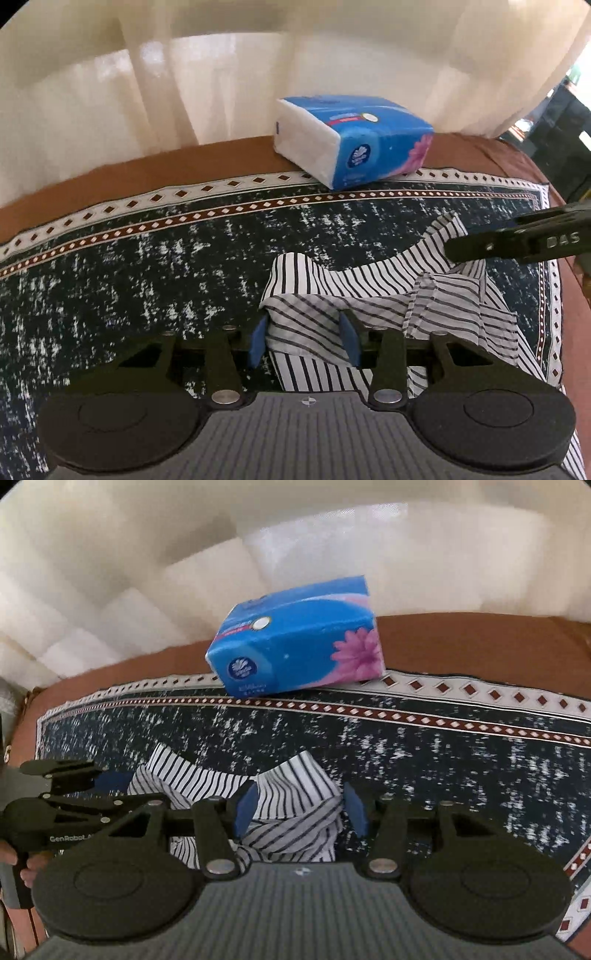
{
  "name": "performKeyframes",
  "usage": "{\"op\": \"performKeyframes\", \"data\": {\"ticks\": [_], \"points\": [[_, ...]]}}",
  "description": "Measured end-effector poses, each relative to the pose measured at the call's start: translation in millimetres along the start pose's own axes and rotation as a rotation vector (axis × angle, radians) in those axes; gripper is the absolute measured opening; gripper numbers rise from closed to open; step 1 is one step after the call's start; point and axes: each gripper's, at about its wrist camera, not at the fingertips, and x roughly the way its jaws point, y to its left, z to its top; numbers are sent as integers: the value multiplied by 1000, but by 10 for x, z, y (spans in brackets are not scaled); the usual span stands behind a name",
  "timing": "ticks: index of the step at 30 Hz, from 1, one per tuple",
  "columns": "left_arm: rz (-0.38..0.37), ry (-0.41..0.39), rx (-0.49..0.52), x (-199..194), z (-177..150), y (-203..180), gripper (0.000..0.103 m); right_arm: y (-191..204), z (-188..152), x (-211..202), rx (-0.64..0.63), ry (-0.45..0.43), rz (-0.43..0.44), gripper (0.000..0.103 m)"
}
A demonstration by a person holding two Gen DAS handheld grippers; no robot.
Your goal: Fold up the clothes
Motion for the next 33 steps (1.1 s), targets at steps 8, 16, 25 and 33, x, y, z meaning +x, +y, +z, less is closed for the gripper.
{"op": "performKeyframes", "data": {"ticks": [8, 16, 25, 33], "points": [[14, -41, -28, -192, 23, -18, 0, 2, -5, 77, 18, 45, 54, 5], [-50, -196, -61, -1137, -96, -228, 0, 230, -68, -873, -54, -91, 206, 4], [-88, -159, 0, -2018, -1072, -845, 0, 552, -1117, -1893, -213, -94, 362, 4], [-78, 61, -59, -1569, -2041, -1162, 4, 416, -2186, -1461, -221, 118, 287, 5]]}}
